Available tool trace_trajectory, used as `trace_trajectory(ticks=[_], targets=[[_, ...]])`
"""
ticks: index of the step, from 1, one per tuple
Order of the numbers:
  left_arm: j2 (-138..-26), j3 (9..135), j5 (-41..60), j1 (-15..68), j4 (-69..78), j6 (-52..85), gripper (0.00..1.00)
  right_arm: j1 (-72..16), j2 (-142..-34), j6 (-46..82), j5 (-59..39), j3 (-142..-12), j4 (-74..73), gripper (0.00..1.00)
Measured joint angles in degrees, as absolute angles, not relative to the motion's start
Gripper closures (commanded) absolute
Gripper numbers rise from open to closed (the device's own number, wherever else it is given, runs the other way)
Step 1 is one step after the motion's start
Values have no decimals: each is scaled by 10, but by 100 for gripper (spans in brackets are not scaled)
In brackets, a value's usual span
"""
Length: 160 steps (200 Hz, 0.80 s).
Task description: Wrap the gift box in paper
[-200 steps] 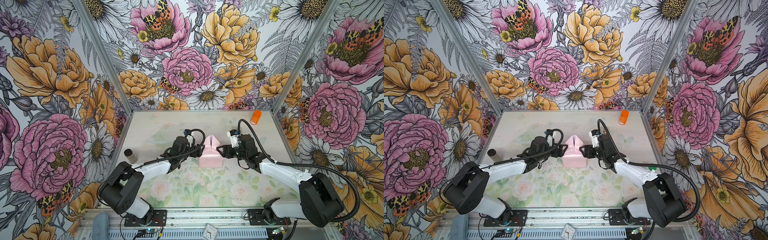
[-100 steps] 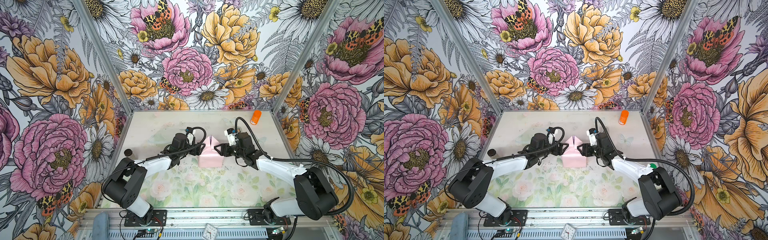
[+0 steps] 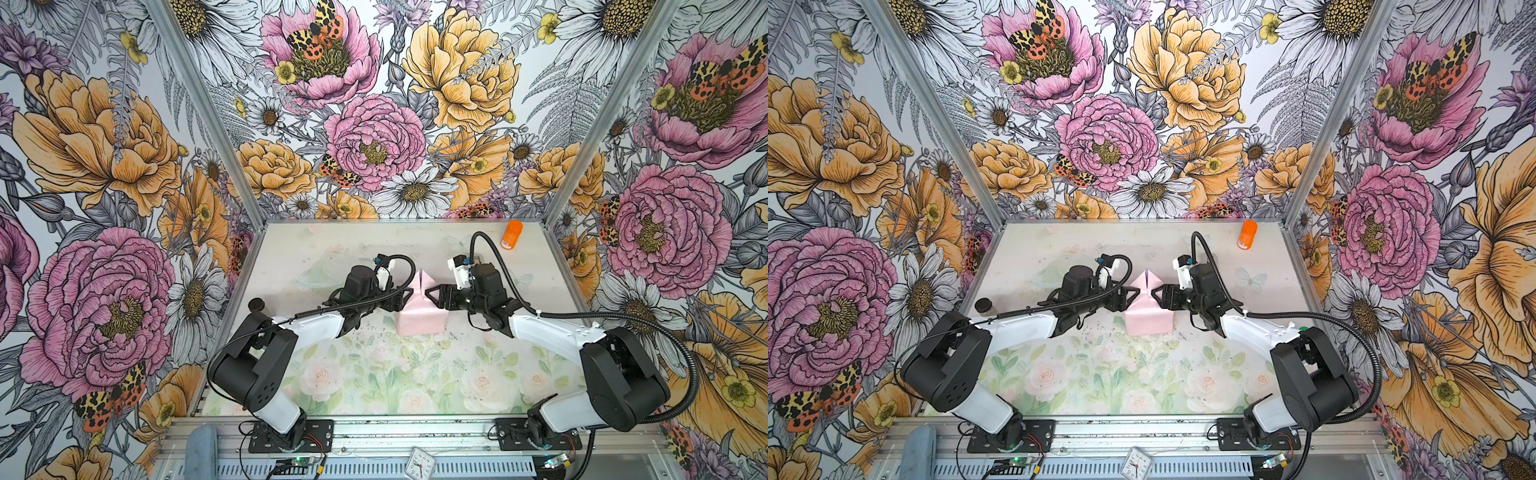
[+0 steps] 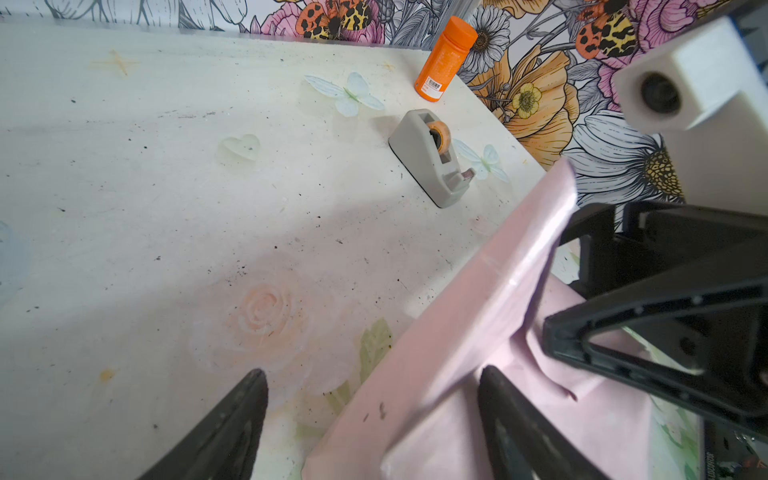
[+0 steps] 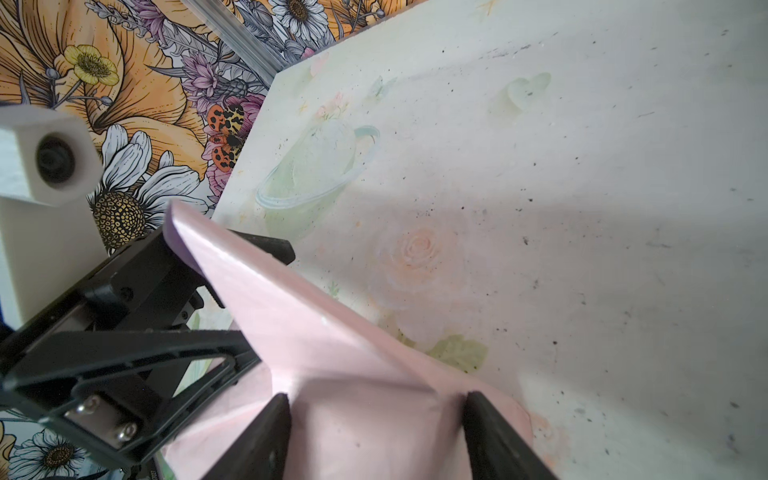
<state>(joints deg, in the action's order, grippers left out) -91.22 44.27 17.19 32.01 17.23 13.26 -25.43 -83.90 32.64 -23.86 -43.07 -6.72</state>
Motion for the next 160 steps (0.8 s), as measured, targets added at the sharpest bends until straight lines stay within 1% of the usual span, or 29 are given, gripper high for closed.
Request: trace_trajectory(ticks=[44, 90, 160], targets=[[-912, 443, 172, 320, 172, 131, 20, -257, -858, 332, -241, -449, -65, 27], [-912, 443, 170, 320, 172, 130, 20, -263, -861, 327, -240, -457, -58, 21], [-908, 442, 178, 318, 170, 128, 20, -277, -864, 274, -213, -478, -6, 24]])
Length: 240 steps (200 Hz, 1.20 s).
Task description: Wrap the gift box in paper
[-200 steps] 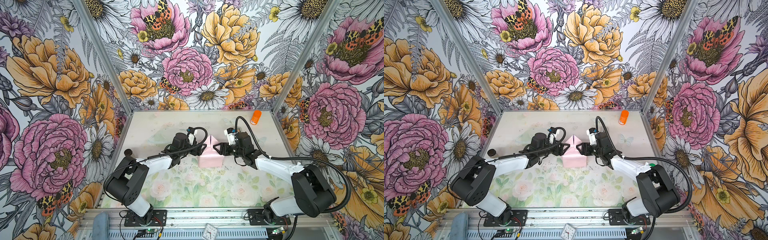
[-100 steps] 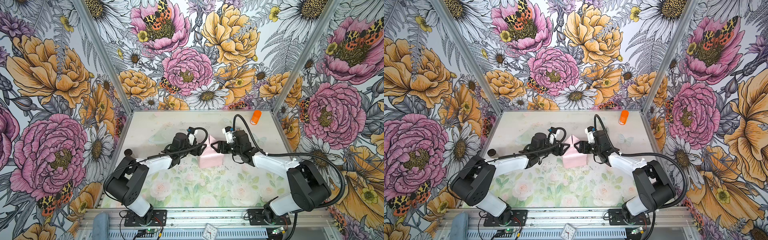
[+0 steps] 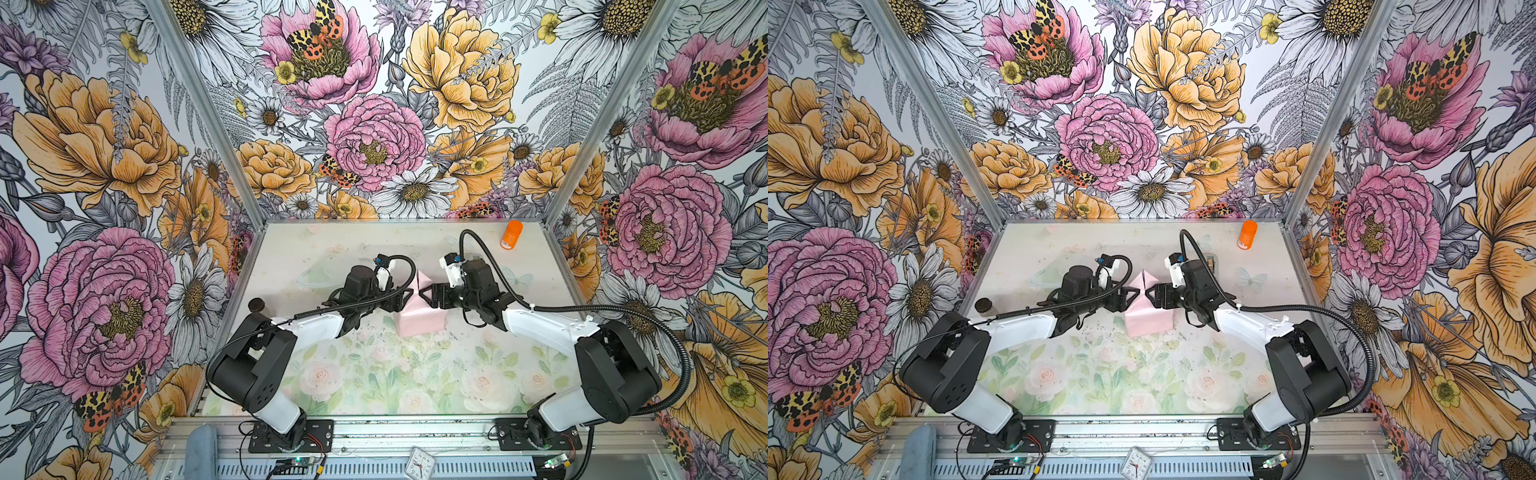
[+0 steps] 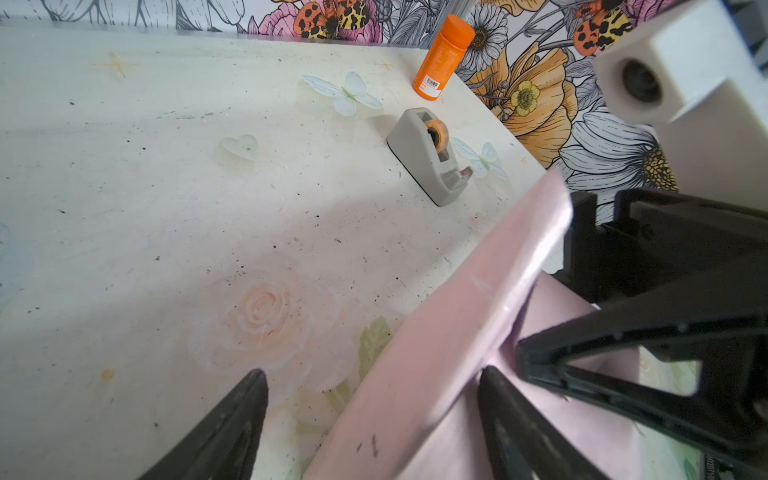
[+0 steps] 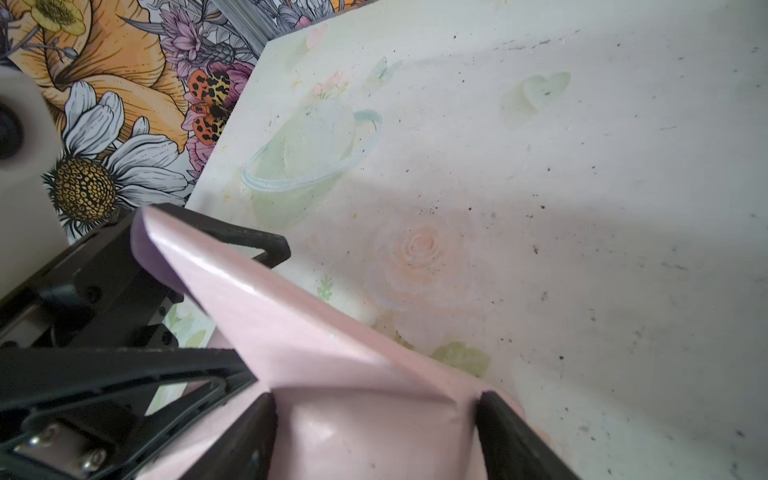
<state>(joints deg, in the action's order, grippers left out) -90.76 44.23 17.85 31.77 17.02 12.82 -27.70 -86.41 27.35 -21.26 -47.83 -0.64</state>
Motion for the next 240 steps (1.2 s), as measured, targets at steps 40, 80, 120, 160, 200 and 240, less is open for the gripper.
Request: trace_trajectory(ticks=[40, 80, 120, 160, 200, 240], targets=[[-907, 442, 211, 300, 170, 124, 20, -280, -872, 262, -213, -486, -6, 25], [-866, 442, 216, 284, 170, 124, 19, -279, -872, 258, -212, -486, -7, 26], [-839, 477, 173, 263, 155, 120, 19, -279, -872, 256, -212, -486, -7, 26], [-910, 535, 159, 237, 136, 120, 19, -279, -872, 256, -213, -486, -7, 26], [-989, 587, 182, 243, 116, 119, 19, -279, -871, 256, -213, -486, -7, 26], [-1009, 603, 223, 261, 111, 115, 20, -279, -867, 254, -213, -486, -3, 26]])
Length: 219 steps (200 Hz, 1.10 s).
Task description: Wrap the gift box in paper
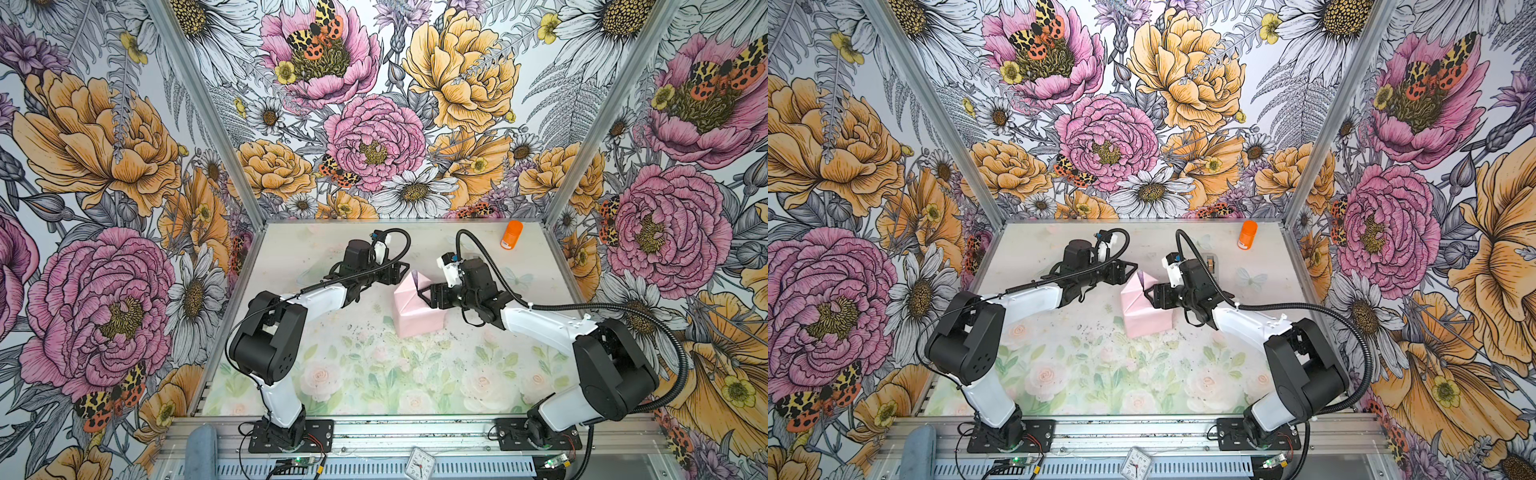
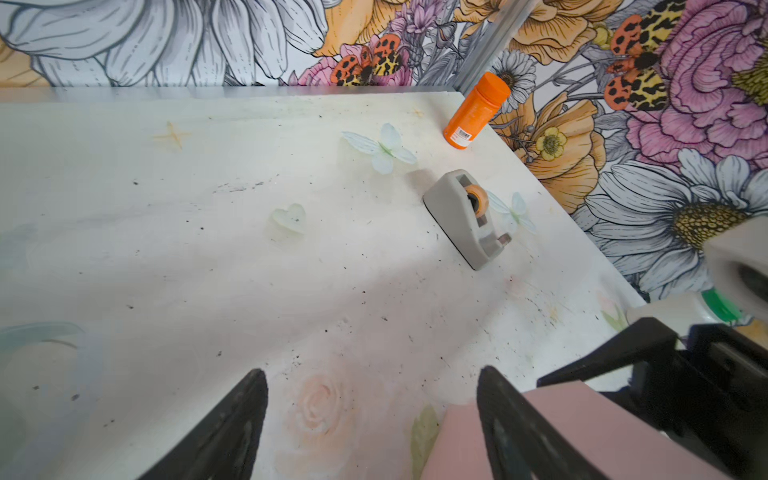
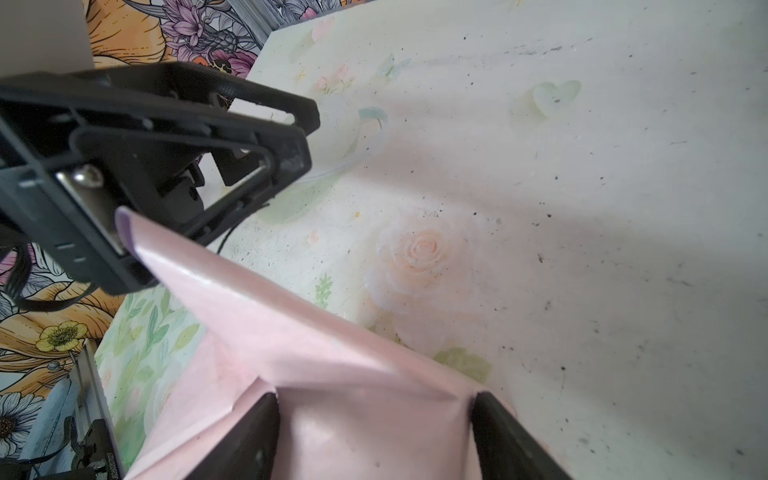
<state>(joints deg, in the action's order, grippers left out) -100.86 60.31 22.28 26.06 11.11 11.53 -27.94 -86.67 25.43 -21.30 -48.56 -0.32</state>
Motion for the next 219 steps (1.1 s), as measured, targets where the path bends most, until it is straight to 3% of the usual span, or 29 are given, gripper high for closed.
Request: trace_trajectory(ticks=[167, 219], targets=[[-961, 567, 252, 296, 79, 49, 20, -227, -720, 261, -258, -435, 20, 25], [-961, 567, 252, 298, 63, 39, 20, -219, -721, 265, -253, -438, 29, 25]])
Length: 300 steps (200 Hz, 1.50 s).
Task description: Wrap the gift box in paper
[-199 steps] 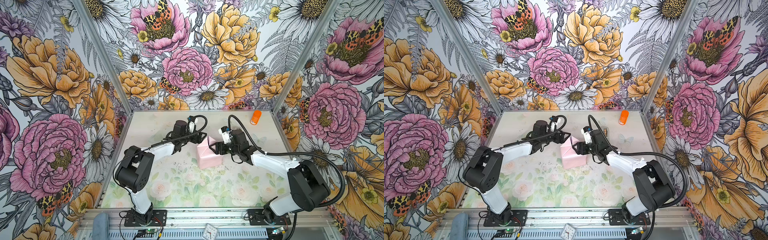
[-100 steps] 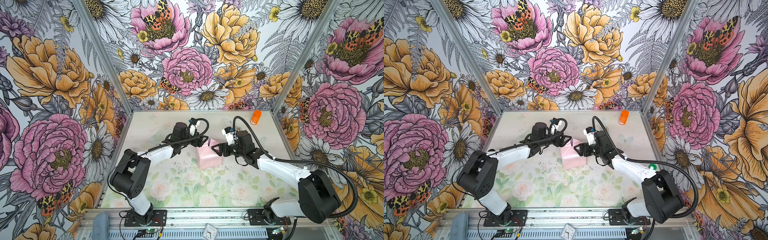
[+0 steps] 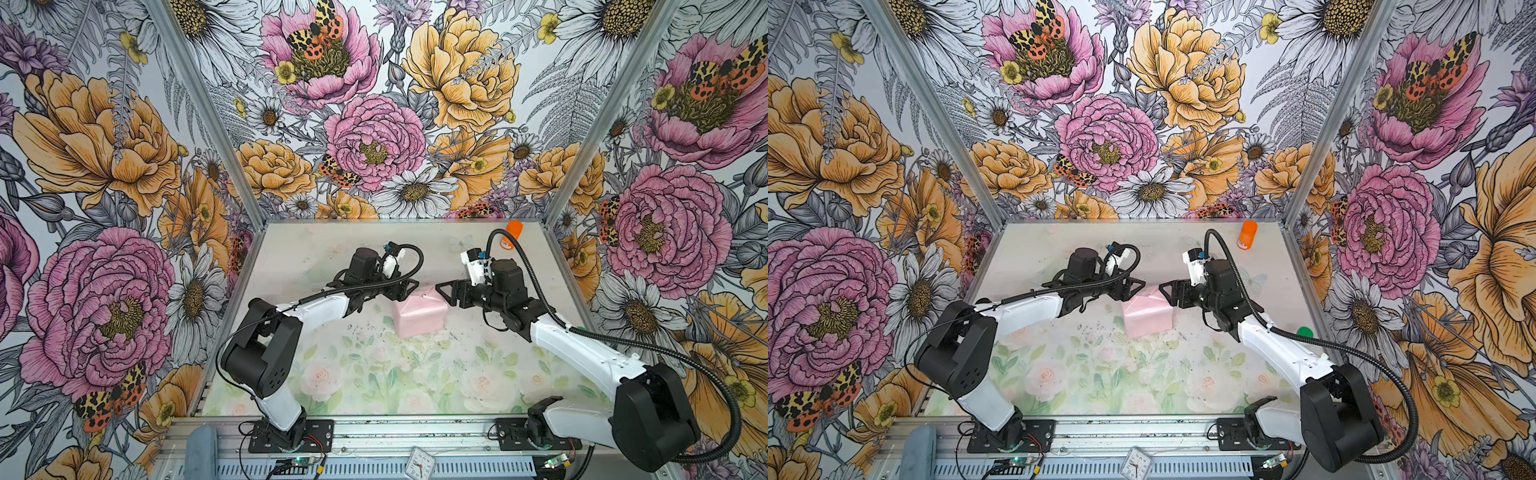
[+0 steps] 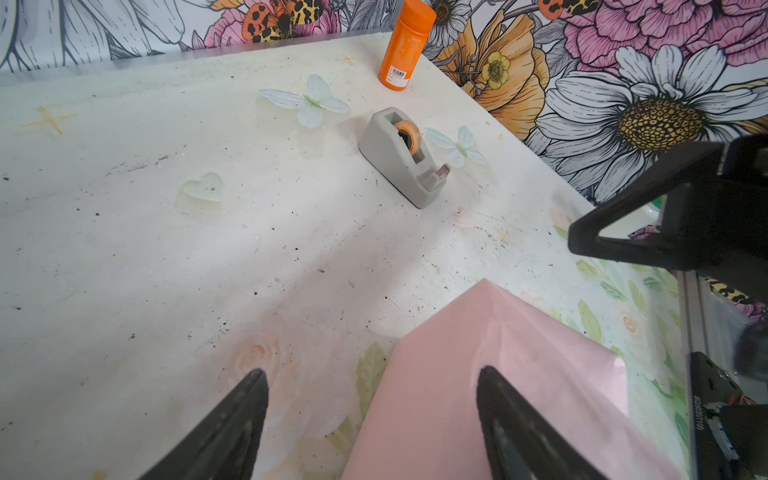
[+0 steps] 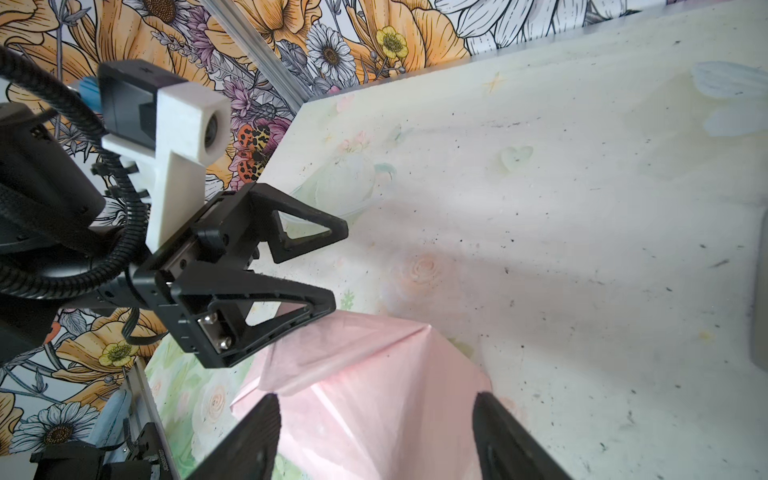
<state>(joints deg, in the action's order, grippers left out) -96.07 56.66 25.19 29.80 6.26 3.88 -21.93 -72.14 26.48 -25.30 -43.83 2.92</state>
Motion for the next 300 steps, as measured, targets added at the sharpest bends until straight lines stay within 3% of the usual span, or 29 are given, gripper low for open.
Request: trace_trajectory(ticks=[180, 300], targets=[[-936, 565, 236, 303, 20, 23, 19, -272, -793, 200, -171, -542, 124, 25], [-806, 467, 210, 269, 36, 61, 16, -266, -752, 185, -167, -507, 135, 26]])
